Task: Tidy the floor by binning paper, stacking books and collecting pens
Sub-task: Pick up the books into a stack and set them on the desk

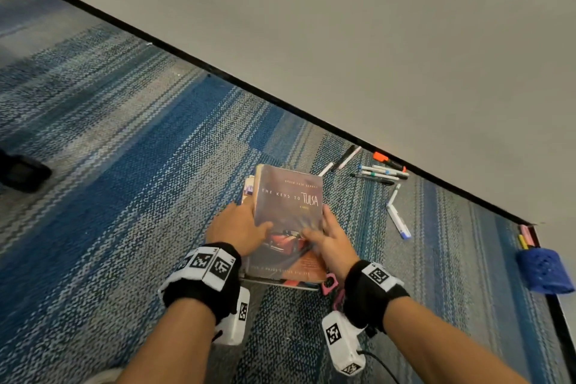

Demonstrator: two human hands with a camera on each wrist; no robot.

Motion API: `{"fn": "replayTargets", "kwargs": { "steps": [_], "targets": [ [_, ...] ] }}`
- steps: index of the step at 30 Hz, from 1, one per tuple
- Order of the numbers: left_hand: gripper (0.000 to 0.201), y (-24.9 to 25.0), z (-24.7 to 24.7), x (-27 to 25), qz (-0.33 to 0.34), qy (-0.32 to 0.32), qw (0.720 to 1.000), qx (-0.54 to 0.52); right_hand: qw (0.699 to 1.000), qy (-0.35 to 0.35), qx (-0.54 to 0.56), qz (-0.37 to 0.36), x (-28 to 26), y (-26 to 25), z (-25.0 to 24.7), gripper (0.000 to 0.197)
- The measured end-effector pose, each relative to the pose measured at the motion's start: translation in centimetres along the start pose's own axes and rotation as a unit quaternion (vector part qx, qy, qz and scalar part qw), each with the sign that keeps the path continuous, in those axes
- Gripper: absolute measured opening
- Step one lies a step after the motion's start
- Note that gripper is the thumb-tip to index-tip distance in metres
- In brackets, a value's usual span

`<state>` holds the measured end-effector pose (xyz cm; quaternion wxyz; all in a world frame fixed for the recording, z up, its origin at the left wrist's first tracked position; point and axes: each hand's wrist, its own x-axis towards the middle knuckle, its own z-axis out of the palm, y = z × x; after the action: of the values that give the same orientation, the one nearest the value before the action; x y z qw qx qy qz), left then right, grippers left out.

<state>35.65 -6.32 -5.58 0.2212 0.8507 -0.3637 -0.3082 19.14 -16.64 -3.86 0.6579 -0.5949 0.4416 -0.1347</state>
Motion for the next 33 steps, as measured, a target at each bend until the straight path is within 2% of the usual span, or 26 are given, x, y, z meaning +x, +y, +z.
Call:
{"fn": "replayTargets", "kwargs": {
  "steps": [1, 2, 4, 6, 8, 11, 16, 18, 23, 25, 31, 33],
  "targets": [
    [0.051, -0.3, 0.2, 0.2, -0.010, -0.007, 0.999, -0.045, 1.000, 0.015, -0.004, 0.019, 0.4, 0.3, -0.4, 0.034],
    [0.058, -0.5, 0.1, 0.4, -0.029, -0.003, 0.995, -0.099, 0.998, 0.034, -0.010, 0.043, 0.7, 0.5, -0.7, 0.034],
    [0.079, -1.5, 0.3, 1.0, -0.091, 0.015, 0.978, -0.187, 0.991, 0.066, -0.004, 0.113, 0.9, 0.9, -0.8, 0.050],
    [0.103, -2.2, 0.5, 1.1, -0.151, -0.011, 0.955, -0.256, 0.985, 0.075, 0.017, 0.155, 1.0, 1.5, -1.0, 0.060],
    [0.122, -2.8, 1.1, 0.9, -0.173, -0.042, 0.943, -0.281, 0.981, 0.071, 0.043, 0.177, 1.1, 1.9, -0.9, 0.065],
    [0.123, -3.3, 2.2, 1.0, -0.200, -0.055, 0.940, -0.271, 0.980, 0.040, 0.073, 0.179, 1.4, 1.9, -0.5, 0.075],
    [0.120, -3.5, 3.3, 2.4, -0.233, -0.087, 0.910, -0.331, 0.970, -0.009, 0.169, 0.174, 1.2, 0.7, 0.2, 0.083],
    [0.122, -3.5, 3.5, 2.8, -0.232, -0.102, 0.896, -0.364, 0.977, -0.003, 0.154, 0.150, 1.2, 0.4, 0.3, 0.075],
    [0.155, 0.1, 2.8, 0.6, -0.228, -0.092, 0.905, -0.347, 0.950, -0.047, 0.271, 0.148, 0.7, 0.0, -0.8, 0.062],
    [0.148, 0.7, 3.3, 0.6, -0.212, -0.114, 0.888, -0.391, 0.941, -0.062, 0.296, 0.149, 0.6, -0.1, -1.5, 0.060],
    [0.071, 2.0, 2.2, 1.4, -0.170, -0.115, 0.860, -0.468, 0.939, -0.044, 0.294, 0.172, 1.4, -0.3, -2.5, 0.053],
    [0.067, 3.7, 0.6, 1.3, -0.156, -0.122, 0.864, -0.463, 0.934, -0.046, 0.304, 0.182, 1.2, -1.9, -2.7, 0.047]
  ]
}}
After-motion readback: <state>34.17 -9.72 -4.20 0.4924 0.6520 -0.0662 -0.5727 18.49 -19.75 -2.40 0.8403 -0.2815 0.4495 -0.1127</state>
